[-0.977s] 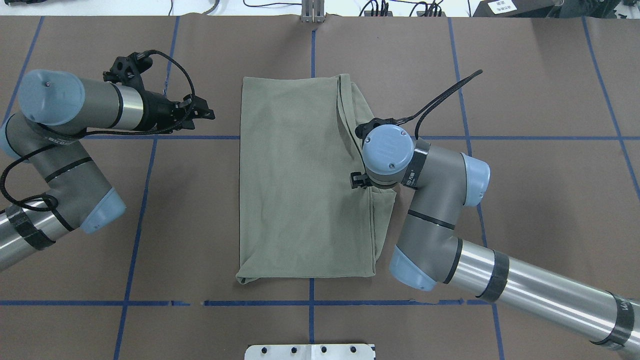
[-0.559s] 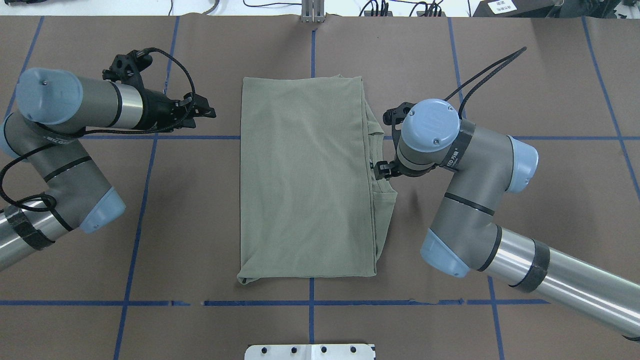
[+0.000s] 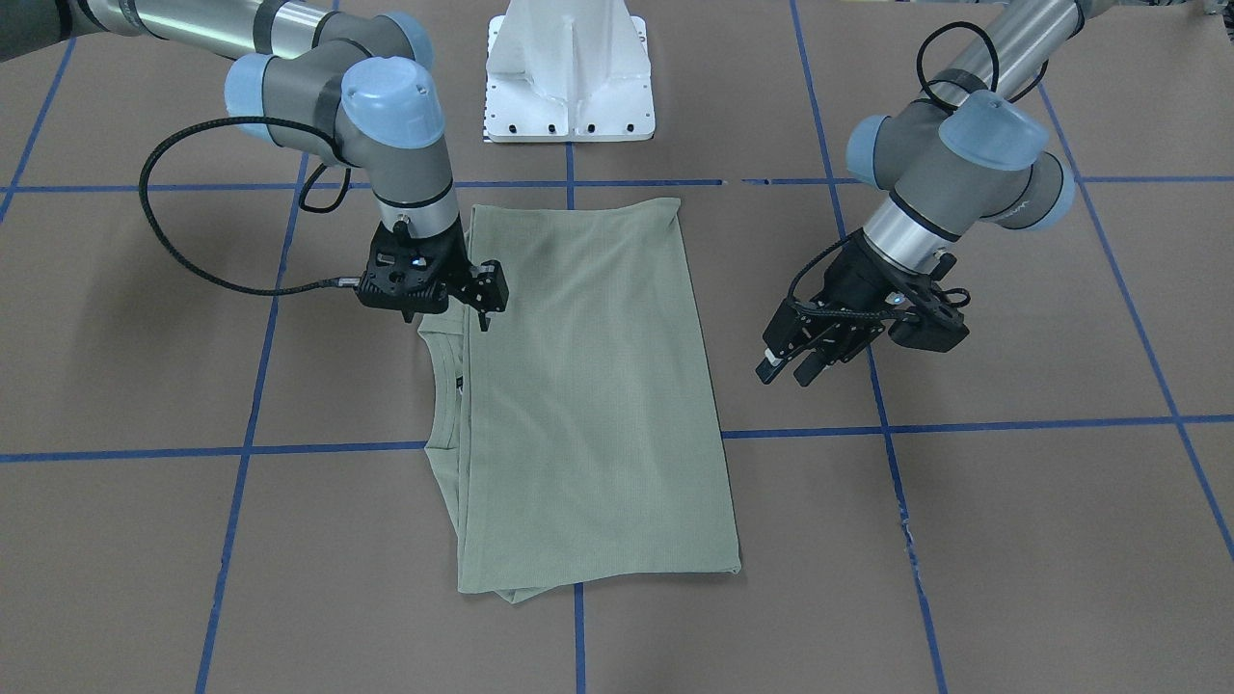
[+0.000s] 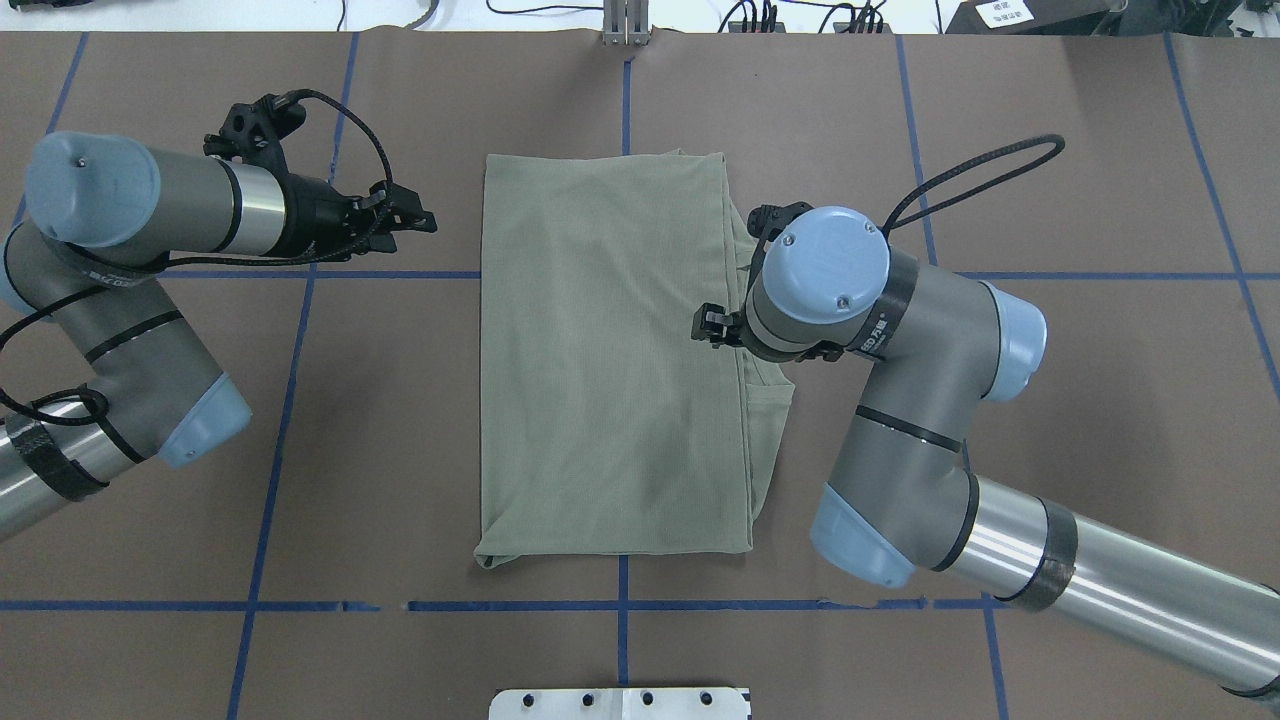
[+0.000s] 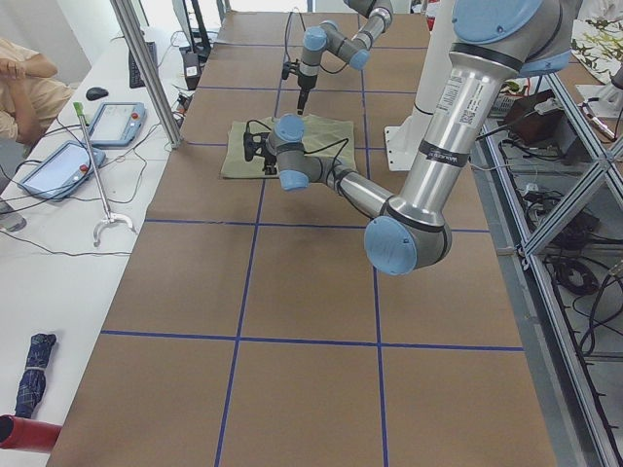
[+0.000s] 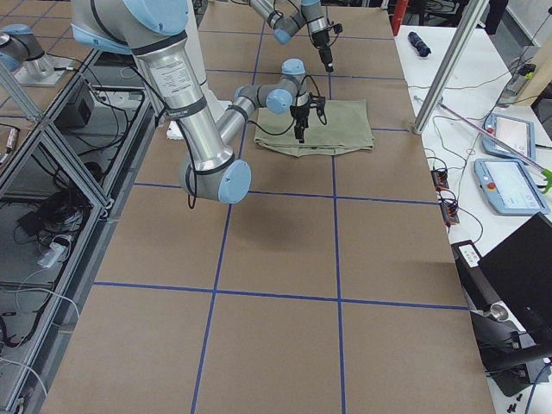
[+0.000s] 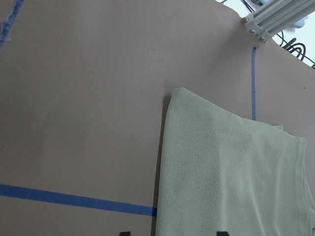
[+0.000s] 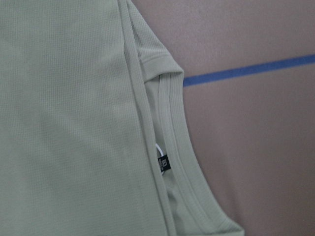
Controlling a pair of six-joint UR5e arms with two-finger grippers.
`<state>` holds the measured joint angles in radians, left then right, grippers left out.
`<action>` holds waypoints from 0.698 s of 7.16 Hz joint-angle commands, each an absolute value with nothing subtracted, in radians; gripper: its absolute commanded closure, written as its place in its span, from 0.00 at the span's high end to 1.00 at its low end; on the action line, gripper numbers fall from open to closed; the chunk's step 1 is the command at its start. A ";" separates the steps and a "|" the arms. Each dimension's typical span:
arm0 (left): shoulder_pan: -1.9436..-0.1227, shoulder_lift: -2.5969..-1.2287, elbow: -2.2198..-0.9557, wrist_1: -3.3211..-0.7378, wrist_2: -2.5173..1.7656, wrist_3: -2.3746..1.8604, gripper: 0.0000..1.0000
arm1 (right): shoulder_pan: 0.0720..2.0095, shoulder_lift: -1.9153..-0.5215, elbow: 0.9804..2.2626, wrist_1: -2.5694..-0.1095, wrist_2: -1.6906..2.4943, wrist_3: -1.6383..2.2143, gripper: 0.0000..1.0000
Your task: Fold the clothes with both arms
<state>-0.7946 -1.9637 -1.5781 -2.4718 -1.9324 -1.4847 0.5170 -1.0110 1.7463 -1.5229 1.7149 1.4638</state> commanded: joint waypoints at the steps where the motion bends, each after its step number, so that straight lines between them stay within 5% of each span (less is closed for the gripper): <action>1: -0.793 -1.965 -1.583 -2.471 -1.933 -1.486 0.66 | 0.384 -1.067 1.831 -1.499 1.552 1.812 1.00; 5: -0.793 -1.971 -1.597 -2.471 -1.931 -1.491 0.66 | 0.227 -1.179 1.896 -1.497 1.437 2.150 0.99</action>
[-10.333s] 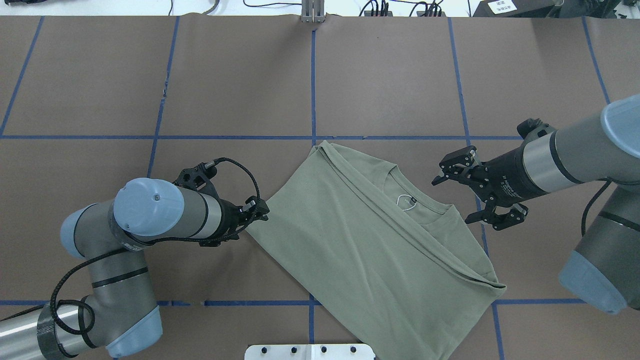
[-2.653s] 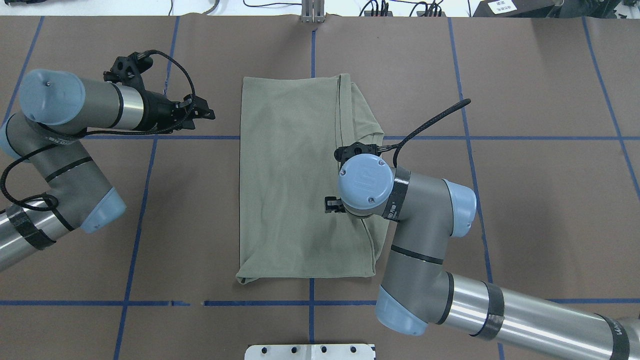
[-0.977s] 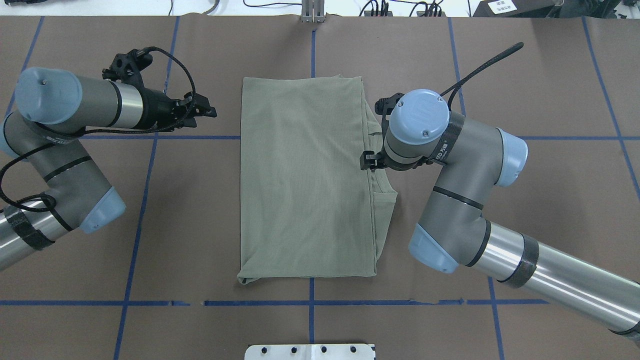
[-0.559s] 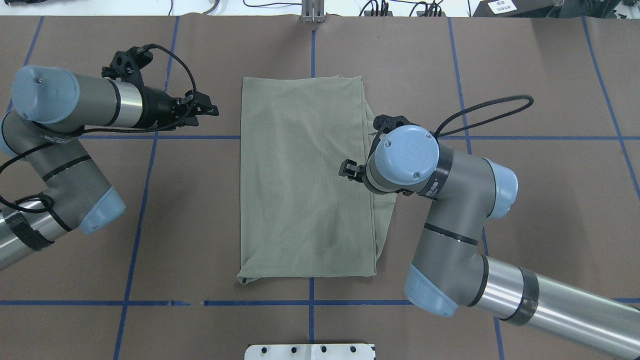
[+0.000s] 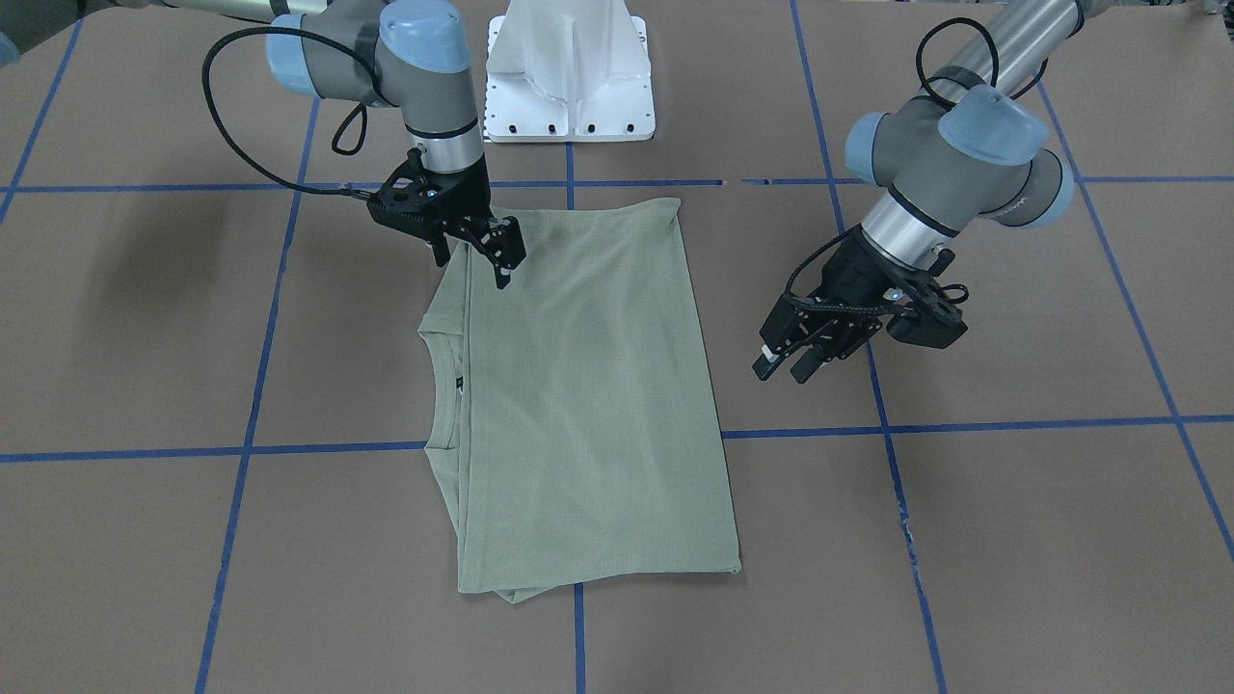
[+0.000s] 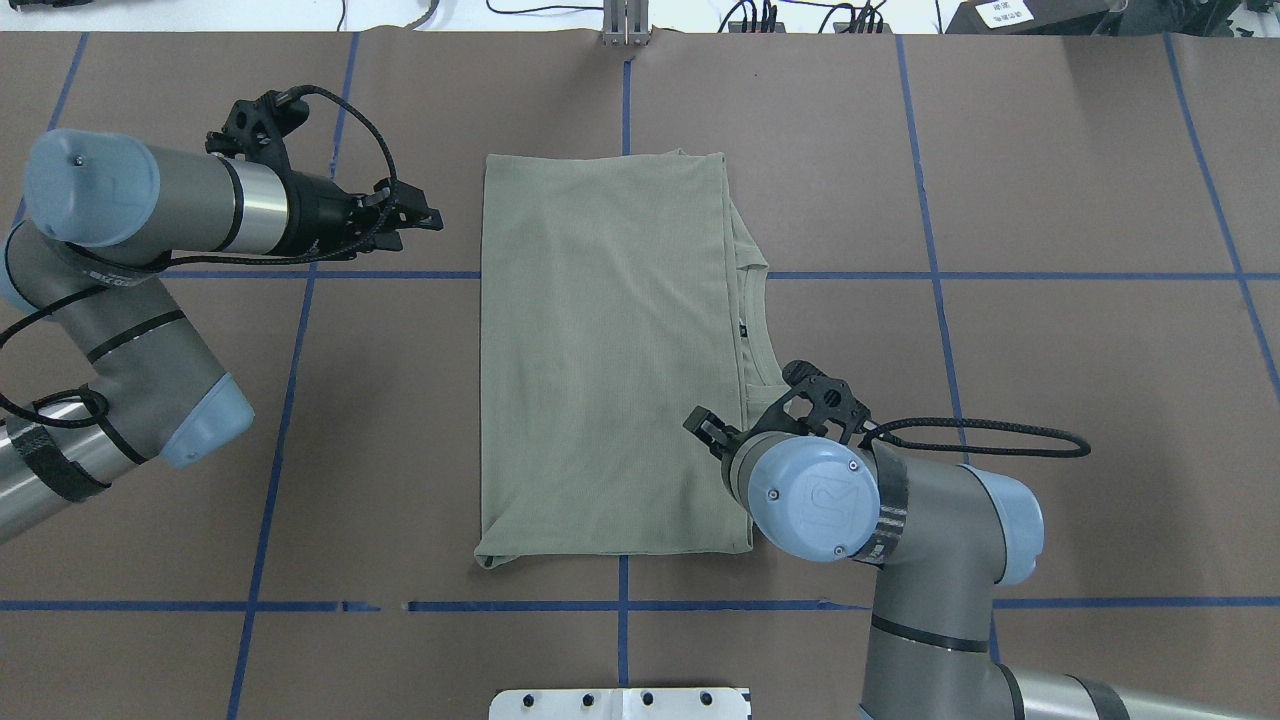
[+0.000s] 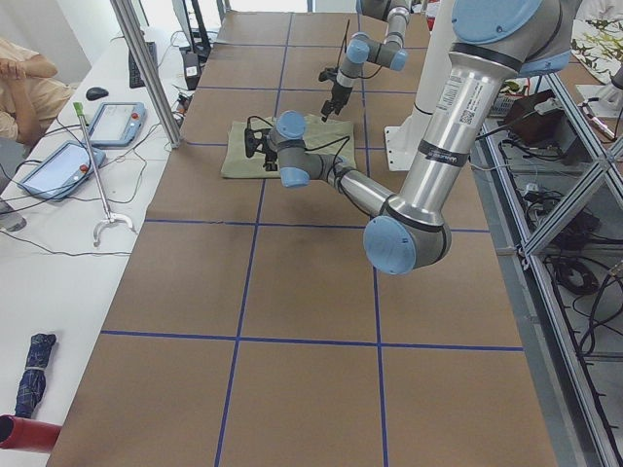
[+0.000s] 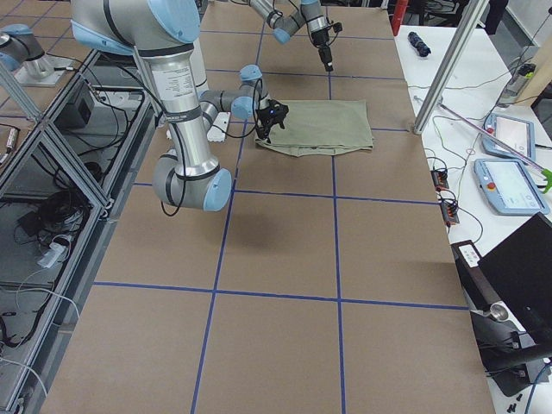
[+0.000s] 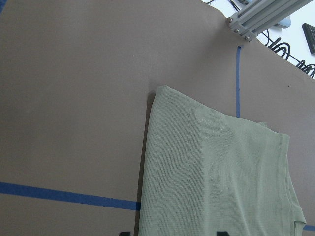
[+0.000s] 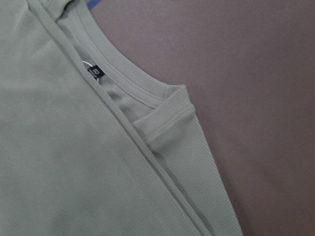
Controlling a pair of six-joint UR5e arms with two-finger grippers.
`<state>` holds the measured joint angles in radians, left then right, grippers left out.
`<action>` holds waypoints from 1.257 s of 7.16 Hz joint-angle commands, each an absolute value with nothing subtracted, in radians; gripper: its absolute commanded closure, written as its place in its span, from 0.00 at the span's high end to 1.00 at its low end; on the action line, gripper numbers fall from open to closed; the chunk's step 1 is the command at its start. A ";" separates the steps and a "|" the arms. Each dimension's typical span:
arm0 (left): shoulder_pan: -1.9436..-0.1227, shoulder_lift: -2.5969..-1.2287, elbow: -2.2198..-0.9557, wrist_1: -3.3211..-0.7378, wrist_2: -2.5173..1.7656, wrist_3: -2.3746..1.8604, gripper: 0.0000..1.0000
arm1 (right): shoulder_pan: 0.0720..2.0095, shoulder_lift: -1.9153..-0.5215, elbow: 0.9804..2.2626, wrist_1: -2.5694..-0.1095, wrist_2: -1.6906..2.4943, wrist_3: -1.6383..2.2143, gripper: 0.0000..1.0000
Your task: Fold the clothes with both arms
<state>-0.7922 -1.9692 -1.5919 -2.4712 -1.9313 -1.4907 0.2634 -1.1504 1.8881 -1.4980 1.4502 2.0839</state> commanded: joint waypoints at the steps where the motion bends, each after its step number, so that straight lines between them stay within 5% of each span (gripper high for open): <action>1: -0.793 -1.967 -1.612 -2.471 -1.931 -1.491 0.66 | 0.219 -1.181 1.899 -1.499 1.431 2.164 0.98; 9: -0.793 -1.965 -1.611 -2.471 -1.931 -1.491 0.66 | 0.167 -1.189 1.905 -1.497 1.431 2.197 0.81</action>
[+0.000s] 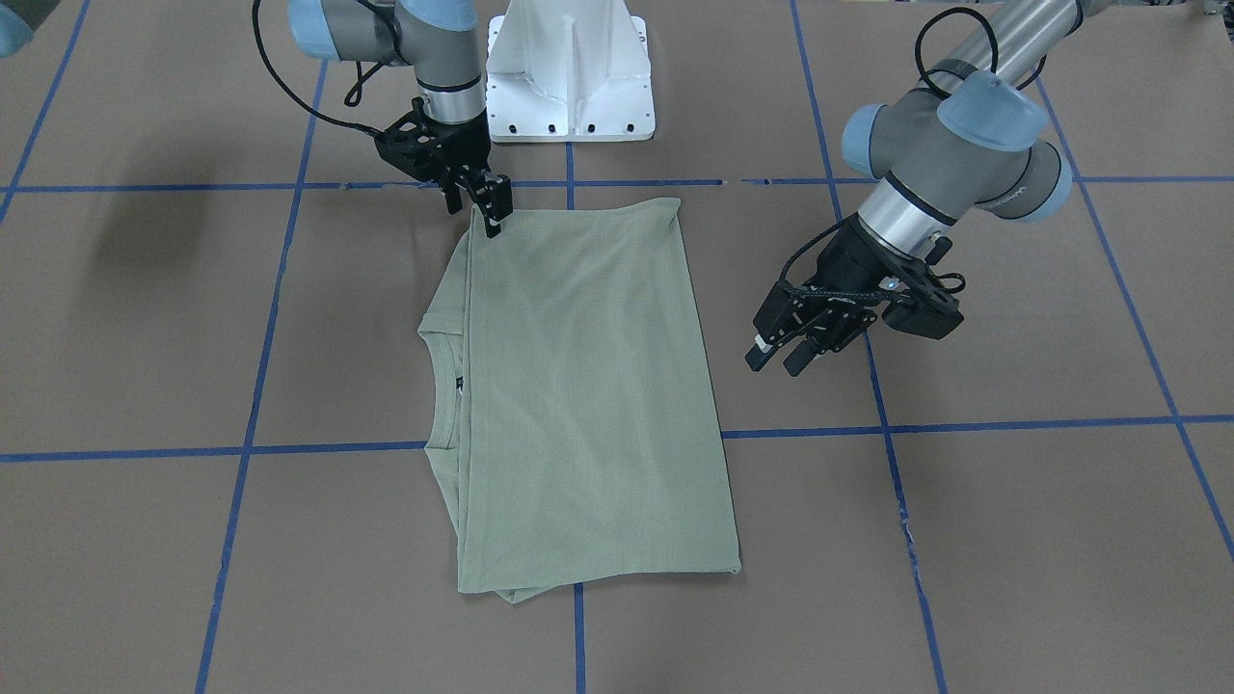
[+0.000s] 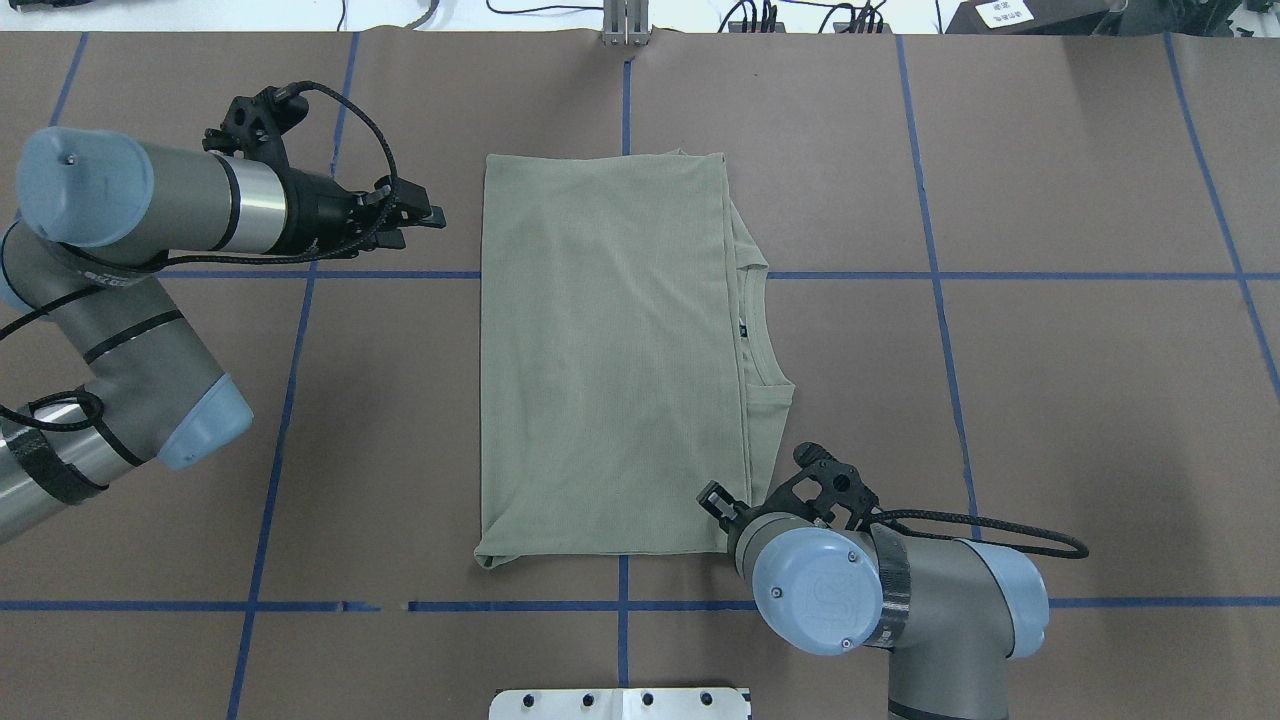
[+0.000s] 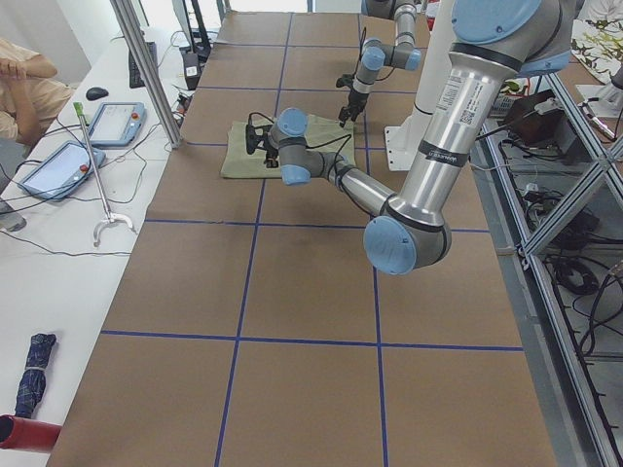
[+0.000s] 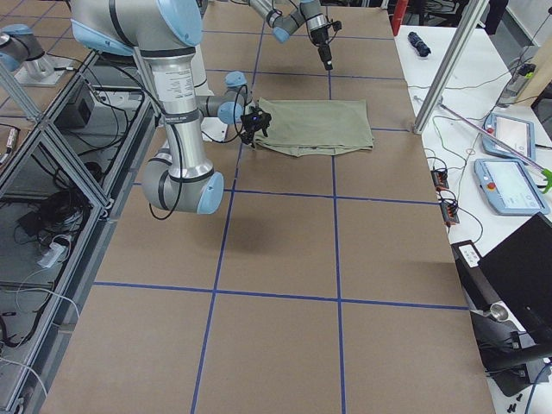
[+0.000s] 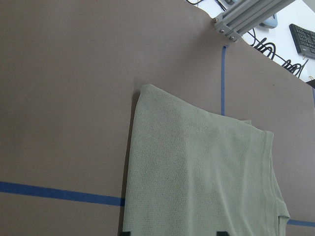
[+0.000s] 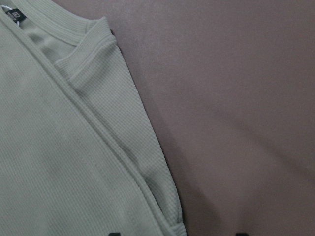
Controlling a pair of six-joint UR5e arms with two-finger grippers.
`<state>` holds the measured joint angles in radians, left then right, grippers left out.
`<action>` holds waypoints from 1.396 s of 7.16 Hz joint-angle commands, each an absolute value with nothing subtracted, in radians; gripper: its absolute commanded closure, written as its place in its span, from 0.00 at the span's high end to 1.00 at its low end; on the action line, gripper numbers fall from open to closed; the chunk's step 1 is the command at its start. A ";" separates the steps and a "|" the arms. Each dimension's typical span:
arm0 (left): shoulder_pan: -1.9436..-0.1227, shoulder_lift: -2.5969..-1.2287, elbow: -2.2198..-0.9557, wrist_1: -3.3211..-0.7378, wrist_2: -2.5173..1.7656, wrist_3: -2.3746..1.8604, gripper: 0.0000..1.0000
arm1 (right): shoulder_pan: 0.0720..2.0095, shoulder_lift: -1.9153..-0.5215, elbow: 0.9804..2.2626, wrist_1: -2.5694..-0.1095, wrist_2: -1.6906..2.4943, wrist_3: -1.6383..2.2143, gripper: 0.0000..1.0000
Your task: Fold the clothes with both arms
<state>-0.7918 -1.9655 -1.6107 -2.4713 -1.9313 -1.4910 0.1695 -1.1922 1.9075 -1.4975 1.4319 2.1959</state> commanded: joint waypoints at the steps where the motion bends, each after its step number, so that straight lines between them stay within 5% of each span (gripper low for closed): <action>1: -0.793 -1.965 -1.611 -2.471 -1.931 -1.491 0.66 | 0.166 -1.187 1.902 -1.497 1.433 2.197 0.74; 2: -0.793 -1.965 -1.611 -2.471 -1.931 -1.491 0.66 | 0.166 -1.189 1.901 -1.497 1.431 2.195 0.56; 4: -0.795 -1.963 -1.612 -2.471 -1.931 -1.491 0.66 | 0.167 -1.189 1.902 -1.497 1.431 2.195 0.00; 10: -0.796 -1.948 -1.634 -2.471 -1.931 -1.491 0.66 | 0.195 -1.199 1.946 -1.503 1.442 2.180 0.00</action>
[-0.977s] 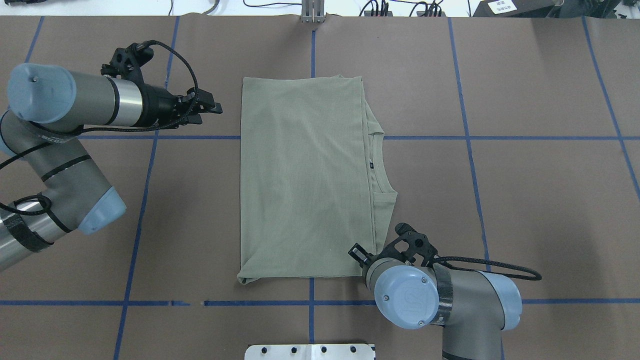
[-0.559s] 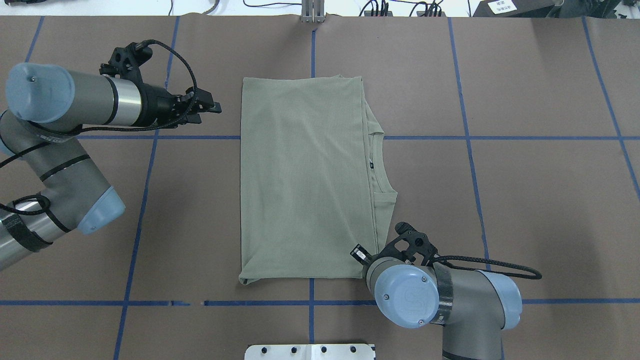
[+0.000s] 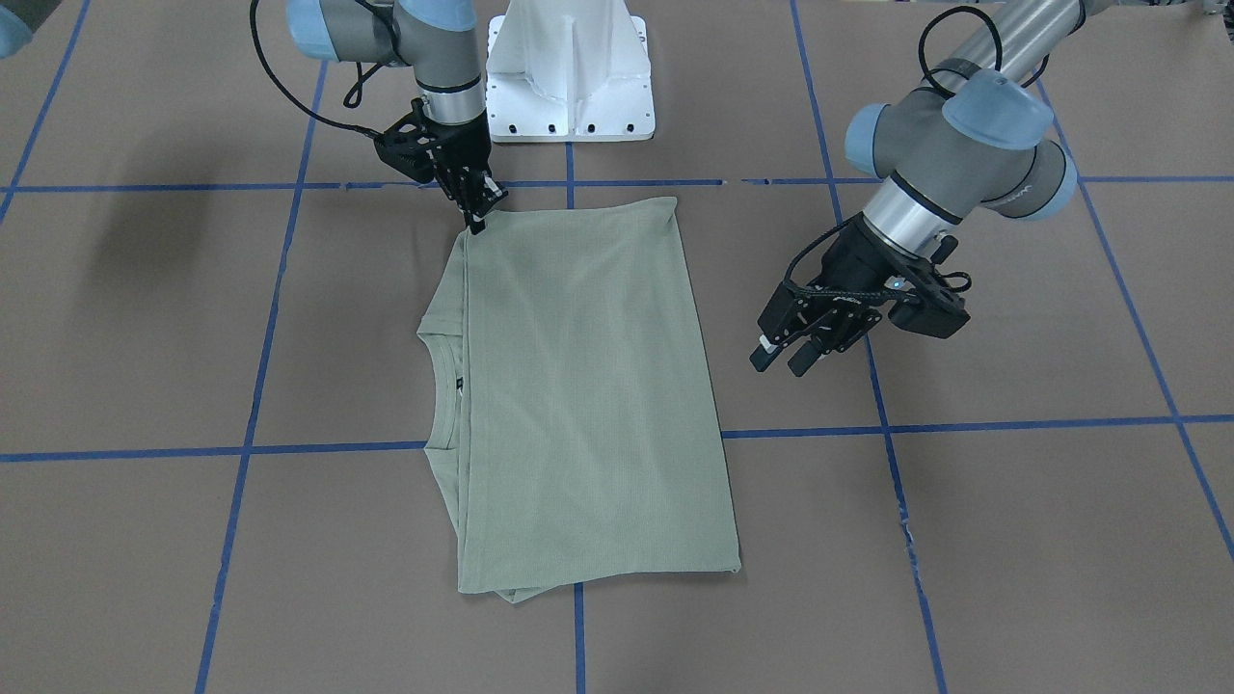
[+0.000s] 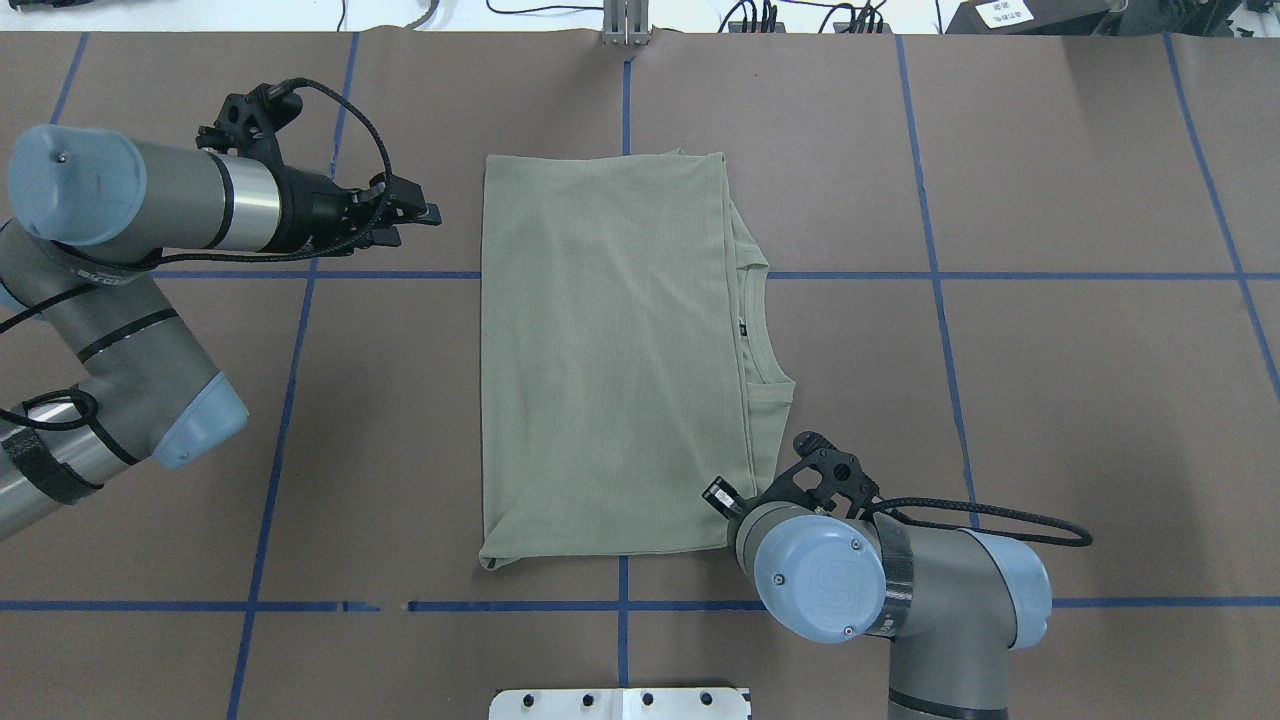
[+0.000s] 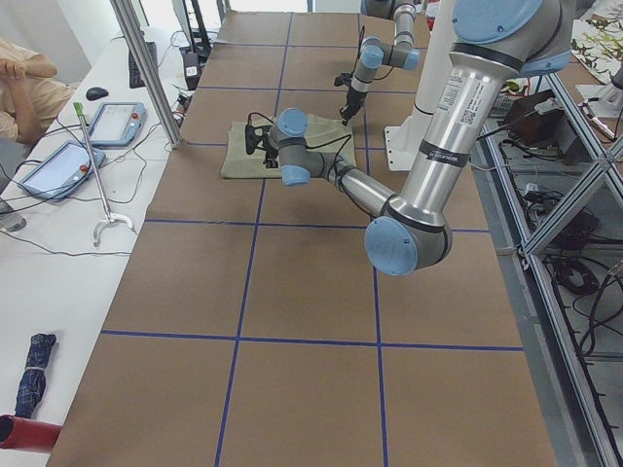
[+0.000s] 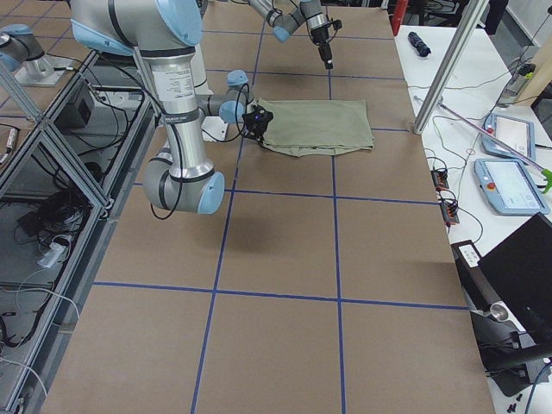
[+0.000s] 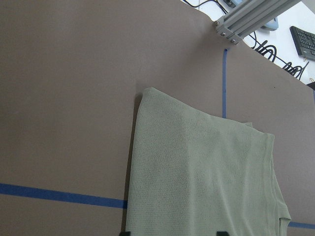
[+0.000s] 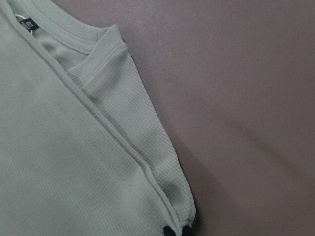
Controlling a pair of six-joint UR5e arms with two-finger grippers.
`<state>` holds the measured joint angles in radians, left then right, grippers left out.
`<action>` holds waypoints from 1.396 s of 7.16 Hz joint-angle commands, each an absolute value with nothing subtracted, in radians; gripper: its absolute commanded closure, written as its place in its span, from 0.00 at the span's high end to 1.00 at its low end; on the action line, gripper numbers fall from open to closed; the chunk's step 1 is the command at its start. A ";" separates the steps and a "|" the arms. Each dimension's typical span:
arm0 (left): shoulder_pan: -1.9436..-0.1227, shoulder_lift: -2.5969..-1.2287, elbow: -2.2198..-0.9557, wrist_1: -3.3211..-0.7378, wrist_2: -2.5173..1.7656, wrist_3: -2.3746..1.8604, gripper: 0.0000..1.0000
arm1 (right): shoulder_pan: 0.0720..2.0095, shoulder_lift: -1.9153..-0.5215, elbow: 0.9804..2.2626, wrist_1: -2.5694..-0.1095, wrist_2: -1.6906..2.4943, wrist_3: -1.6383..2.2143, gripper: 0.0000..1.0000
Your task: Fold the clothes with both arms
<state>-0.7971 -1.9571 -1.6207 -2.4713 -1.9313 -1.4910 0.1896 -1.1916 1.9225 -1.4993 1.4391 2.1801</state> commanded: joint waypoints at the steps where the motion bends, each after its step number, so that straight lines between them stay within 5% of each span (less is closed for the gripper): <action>1: -0.796 -1.950 -1.646 -2.471 -1.931 -1.511 0.66 | 0.198 -1.207 1.965 -1.508 1.442 2.183 0.00; 4: -0.744 -1.930 -1.710 -2.471 -1.927 -1.686 0.67 | 0.180 -1.264 2.029 -1.511 1.442 2.194 0.00; 7: -0.479 -1.826 -1.854 -2.455 -1.690 -1.869 0.69 | 0.138 -1.322 2.094 -1.513 1.450 2.194 0.00; 10: -0.289 -1.822 -1.952 -2.167 -1.568 -1.952 0.69 | 0.138 -1.324 2.097 -1.513 1.450 2.194 0.00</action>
